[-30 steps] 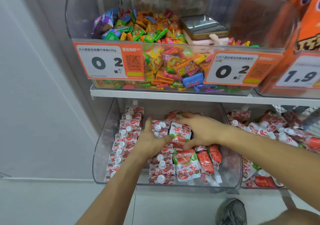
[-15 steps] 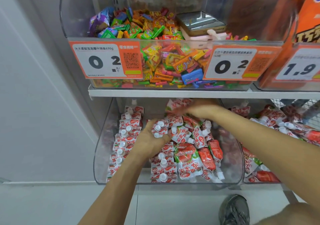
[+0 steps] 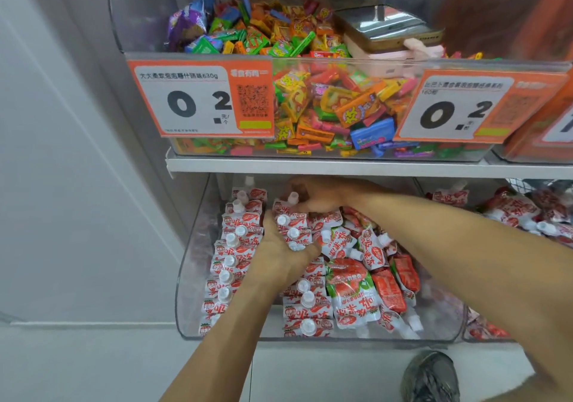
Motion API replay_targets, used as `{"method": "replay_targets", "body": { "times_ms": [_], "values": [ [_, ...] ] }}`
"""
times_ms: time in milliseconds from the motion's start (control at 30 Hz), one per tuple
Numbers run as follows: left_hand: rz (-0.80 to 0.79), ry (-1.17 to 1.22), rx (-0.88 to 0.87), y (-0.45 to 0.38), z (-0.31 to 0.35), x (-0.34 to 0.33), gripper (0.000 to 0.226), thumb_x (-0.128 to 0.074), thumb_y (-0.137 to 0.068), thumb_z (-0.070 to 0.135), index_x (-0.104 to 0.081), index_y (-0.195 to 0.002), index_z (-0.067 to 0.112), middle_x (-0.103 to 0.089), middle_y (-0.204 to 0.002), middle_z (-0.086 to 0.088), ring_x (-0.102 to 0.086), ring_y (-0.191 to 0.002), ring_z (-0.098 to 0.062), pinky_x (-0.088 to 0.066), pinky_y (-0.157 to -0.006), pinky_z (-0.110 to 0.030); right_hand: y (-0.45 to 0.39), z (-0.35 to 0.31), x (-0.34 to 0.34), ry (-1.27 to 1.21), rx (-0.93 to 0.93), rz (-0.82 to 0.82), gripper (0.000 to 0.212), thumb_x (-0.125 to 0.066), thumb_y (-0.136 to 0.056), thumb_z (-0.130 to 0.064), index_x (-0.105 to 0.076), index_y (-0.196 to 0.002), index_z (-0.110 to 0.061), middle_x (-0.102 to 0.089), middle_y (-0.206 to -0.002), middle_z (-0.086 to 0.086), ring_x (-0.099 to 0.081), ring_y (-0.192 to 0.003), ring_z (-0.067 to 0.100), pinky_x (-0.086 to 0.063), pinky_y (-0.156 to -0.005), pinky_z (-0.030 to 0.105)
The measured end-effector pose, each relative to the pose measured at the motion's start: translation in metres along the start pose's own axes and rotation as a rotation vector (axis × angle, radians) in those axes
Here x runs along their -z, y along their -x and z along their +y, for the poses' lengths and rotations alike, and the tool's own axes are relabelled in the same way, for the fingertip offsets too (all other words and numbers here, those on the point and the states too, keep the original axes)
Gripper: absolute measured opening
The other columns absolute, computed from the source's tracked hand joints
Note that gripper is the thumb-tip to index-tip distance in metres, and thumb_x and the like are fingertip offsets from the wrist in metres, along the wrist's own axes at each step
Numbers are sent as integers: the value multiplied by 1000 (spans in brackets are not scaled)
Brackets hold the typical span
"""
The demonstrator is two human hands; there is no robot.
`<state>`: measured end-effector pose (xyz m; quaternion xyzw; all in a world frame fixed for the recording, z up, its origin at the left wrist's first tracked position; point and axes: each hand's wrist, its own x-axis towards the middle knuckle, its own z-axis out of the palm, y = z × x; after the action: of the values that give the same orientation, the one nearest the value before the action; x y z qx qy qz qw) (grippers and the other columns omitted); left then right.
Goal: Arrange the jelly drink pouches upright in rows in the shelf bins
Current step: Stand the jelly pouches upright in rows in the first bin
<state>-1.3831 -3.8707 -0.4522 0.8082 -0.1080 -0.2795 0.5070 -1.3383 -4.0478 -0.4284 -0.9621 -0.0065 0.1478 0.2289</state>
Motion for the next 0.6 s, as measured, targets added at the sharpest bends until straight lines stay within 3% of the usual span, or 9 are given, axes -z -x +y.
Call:
{"method": "replay_targets", "body": {
  "times_ms": [100,167,267,367,433,500,567,600],
  "values": [
    [-12,-10,14,-3,0,0,107,-78,-77,34,-1,-152,33,-48,-140,5,-51,-124,-19,-42,-101,-32,-7,0,-3,88,49,0,12,-58,-97,-30,-57,-95,-18,-63,-95,3,-59,-90,26,-49,-86,41],
    [-24,-36,40,-5,0,-1,114,-78,-76,38,7,-152,34,-36,-152,0,-44,-132,-23,-40,-104,-34,-9,-4,-1,53,32,-55,10,-57,-97,-22,-57,-87,-22,-63,-91,3,-59,-87,26,-49,-87,44],
    [-54,-80,64,-7,-1,-5,126,-79,-70,44,20,-148,39,-11,-162,-4,-31,-141,-30,-36,-110,-41,-9,-9,2,-81,-21,-141,9,-56,-86,-1,-64,-87,-3,-66,-92,16,-55,-83,25,-45,-83,40],
    [-69,-228,49,-4,3,-7,121,-75,-74,49,21,-148,40,4,-162,-4,-22,-144,-35,-32,-112,-46,-1,-9,8,-224,-98,-194,35,-53,-65,-6,-66,-96,3,-67,-103,26,-54,-82,26,-44,-79,39],
    [-83,-315,38,-2,7,-7,116,-71,-77,51,19,-149,38,11,-161,-6,-22,-143,-38,-33,-111,-45,4,-11,10,-155,-89,-203,40,-52,-71,-3,-65,-108,2,-66,-111,25,-54,-83,23,-43,-76,37],
    [-79,-335,37,-1,10,-6,111,-68,-80,50,16,-151,36,14,-160,-8,-29,-141,-36,-36,-107,-38,9,-12,11,-6,-64,-164,47,-50,-82,2,-62,-127,-8,-63,-128,15,-59,-105,25,-49,-89,38],
    [-62,-338,31,2,12,-6,107,-67,-83,47,14,-152,34,12,-161,-9,-40,-136,-33,-39,-100,-31,15,-7,12,71,-57,-92,54,-53,-91,-3,-47,-144,-12,-49,-148,9,-48,-133,26,-40,-109,35],
    [-51,-346,24,3,13,-6,106,-67,-84,47,13,-152,33,11,-161,-10,-44,-132,-32,-41,-97,-30,18,-2,12,99,-56,-73,58,-58,-91,-7,-42,-147,-11,-45,-151,9,-45,-136,26,-39,-111,32]
  ]
}}
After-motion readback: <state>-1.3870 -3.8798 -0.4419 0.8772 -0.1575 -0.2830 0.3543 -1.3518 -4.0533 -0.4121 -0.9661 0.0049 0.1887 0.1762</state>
